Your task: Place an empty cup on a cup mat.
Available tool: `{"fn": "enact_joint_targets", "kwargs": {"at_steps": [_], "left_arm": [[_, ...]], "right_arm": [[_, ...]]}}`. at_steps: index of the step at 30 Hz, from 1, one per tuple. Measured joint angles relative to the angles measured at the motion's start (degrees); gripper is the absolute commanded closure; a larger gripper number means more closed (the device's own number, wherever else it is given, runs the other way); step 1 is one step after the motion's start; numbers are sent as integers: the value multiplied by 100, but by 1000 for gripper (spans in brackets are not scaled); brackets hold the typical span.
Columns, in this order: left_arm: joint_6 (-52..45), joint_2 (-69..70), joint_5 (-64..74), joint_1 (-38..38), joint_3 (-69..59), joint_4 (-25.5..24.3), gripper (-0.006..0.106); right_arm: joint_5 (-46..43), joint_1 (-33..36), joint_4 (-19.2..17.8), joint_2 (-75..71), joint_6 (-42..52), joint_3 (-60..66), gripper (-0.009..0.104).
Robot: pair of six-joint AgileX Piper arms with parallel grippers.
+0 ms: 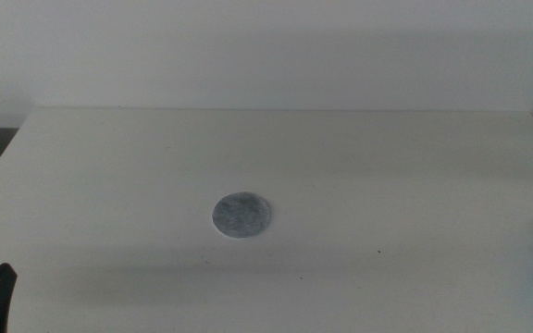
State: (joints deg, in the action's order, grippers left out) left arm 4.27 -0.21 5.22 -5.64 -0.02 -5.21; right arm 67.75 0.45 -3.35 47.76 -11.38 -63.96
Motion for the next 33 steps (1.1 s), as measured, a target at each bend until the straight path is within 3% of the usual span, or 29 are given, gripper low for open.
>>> {"fn": "enact_joint_targets", "kwargs": {"at_steps": [6, 16, 33], "left_arm": [[0, 0, 0, 0, 0, 0, 7], [0, 0, 0, 0, 0, 0, 7], [0, 0, 0, 0, 0, 0, 7]], "right_arm": [[155, -342, 76, 1391, 430, -889, 2], [202, -1010, 283, 2542, 402, -790, 2], [-1024, -2228, 496, 4091, 886, 21, 2]]}}
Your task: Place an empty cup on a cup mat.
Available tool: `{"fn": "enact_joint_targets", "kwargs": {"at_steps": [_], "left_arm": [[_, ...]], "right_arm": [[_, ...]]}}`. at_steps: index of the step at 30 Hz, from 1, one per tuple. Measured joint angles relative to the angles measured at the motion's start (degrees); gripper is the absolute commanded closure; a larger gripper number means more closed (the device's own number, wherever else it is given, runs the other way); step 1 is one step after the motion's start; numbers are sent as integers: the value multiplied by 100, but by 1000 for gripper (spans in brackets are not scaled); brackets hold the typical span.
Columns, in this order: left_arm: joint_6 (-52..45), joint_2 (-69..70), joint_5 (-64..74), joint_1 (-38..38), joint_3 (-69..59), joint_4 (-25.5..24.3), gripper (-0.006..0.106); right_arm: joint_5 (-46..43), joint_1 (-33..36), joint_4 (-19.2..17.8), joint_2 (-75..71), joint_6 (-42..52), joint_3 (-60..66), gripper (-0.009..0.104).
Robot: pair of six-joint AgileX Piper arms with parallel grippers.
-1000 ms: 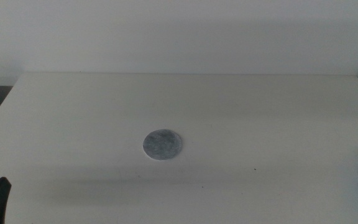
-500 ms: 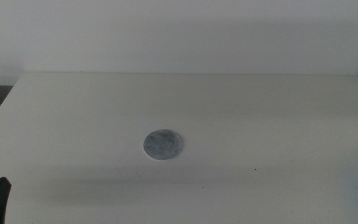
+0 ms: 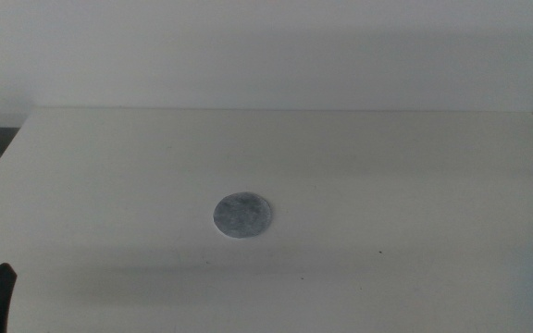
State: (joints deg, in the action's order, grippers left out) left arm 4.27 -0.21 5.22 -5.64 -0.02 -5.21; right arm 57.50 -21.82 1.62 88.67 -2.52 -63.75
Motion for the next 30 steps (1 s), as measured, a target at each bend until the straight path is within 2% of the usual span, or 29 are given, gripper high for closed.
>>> {"fn": "enact_joint_targets", "kwargs": {"at_steps": [9, 16, 18, 20, 22, 23, 27, 30], "left_arm": [[0, 0, 0, 0, 0, 0, 7], [0, 0, 0, 0, 0, 0, 7], [0, 0, 0, 0, 0, 0, 7], [0, 0, 0, 0, 0, 0, 7], [0, 0, 0, 0, 0, 0, 7], [0, 0, 0, 0, 0, 0, 7], [0, 0, 0, 0, 0, 0, 7], [0, 0, 0, 0, 0, 0, 7]], "right_arm": [[-305, 183, 43, 568, 0, 94, 3], [-592, 183, 68, 907, 0, 103, 18], [-602, 183, 132, 1023, 0, 103, 28], [-607, 183, 216, 1102, 0, 103, 48], [-617, 183, 279, 1147, 0, 103, 84], [-617, 183, 304, 1149, 0, 103, 97], [-617, 352, 315, 1042, -20, 103, 97], [-509, 755, 315, 778, -267, 48, 97]]}}
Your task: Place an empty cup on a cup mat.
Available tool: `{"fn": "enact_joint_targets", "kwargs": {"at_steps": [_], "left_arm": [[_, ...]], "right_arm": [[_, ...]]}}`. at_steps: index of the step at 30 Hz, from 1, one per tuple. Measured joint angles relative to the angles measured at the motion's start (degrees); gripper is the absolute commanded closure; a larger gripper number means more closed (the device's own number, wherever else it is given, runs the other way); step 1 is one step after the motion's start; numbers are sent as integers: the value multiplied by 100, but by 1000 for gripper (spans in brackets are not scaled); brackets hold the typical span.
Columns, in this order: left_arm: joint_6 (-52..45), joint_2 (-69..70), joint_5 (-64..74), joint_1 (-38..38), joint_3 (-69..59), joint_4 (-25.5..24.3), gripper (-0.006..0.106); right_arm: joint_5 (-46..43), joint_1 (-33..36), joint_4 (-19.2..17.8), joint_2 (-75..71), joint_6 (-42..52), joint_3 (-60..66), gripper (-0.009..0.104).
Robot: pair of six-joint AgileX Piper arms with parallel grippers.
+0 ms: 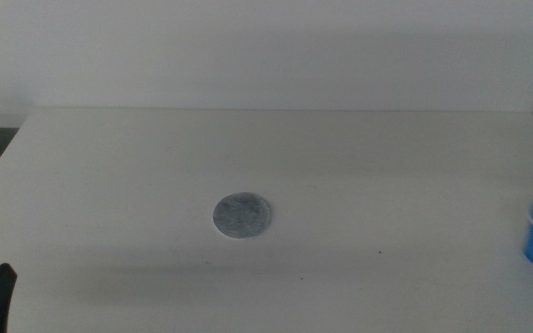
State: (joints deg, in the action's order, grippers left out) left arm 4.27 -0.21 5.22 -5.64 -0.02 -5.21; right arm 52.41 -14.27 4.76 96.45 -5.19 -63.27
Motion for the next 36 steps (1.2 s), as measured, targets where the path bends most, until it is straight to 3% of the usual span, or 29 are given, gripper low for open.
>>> {"fn": "enact_joint_targets", "kwargs": {"at_steps": [6, 13, 19, 25, 32, 36], "left_arm": [[0, 0, 0, 0, 0, 0, 7], [0, 0, 0, 0, 0, 0, 7], [0, 0, 0, 0, 0, 0, 7], [0, 0, 0, 0, 0, 0, 7], [0, 0, 0, 0, 0, 0, 7], [0, 0, 0, 0, 0, 0, 7]], "right_arm": [[412, 1589, 47, -140, -598, -1095, 97], [813, 3592, 61, 898, -984, -3073, 97], [1019, 4641, 72, 2069, -1040, -4515, 97], [996, 5137, 43, 2848, -1061, -5277, 97], [479, 5254, -17, 3331, -1170, -5350, 97], [437, 5259, -228, 3442, -1299, -5350, 97]]}}
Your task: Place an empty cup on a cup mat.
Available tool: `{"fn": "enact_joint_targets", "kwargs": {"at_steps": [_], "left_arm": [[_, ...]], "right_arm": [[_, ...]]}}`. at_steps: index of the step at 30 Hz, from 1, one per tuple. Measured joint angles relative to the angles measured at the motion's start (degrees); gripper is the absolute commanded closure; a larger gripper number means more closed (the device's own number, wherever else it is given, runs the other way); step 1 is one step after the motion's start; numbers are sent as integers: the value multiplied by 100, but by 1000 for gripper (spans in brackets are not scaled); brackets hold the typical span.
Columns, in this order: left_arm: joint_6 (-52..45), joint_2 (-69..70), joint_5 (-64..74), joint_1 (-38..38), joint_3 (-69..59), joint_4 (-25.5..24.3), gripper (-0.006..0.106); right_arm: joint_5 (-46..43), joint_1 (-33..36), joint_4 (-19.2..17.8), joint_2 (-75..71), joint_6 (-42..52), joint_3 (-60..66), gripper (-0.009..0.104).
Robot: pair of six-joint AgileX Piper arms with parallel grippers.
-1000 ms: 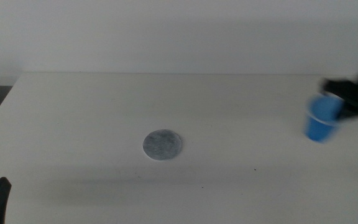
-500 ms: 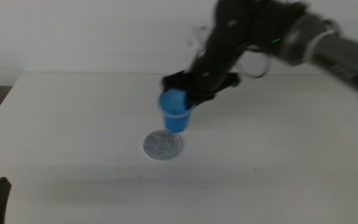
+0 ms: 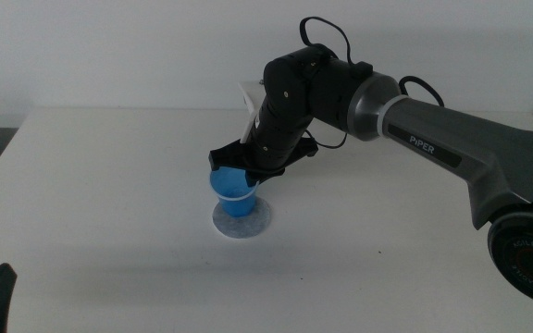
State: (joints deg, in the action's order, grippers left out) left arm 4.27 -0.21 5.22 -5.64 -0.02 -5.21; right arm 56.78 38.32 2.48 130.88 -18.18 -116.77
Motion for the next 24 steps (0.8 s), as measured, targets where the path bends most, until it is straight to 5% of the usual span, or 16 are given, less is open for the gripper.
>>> {"fn": "enact_joint_targets", "kwargs": {"at_steps": [9, 13, 17, 24], "left_arm": [[0, 0, 0, 0, 0, 0, 7], [0, 0, 0, 0, 0, 0, 7], [0, 0, 0, 0, 0, 0, 7], [0, 0, 0, 0, 0, 0, 7]], "right_arm": [[60, 0, -151, 96, -125, -9, 97], [207, 0, -151, 96, -125, -9, 89], [286, 0, -164, 84, -125, -9, 70], [284, 0, -372, -526, -125, 85, 20]]}}
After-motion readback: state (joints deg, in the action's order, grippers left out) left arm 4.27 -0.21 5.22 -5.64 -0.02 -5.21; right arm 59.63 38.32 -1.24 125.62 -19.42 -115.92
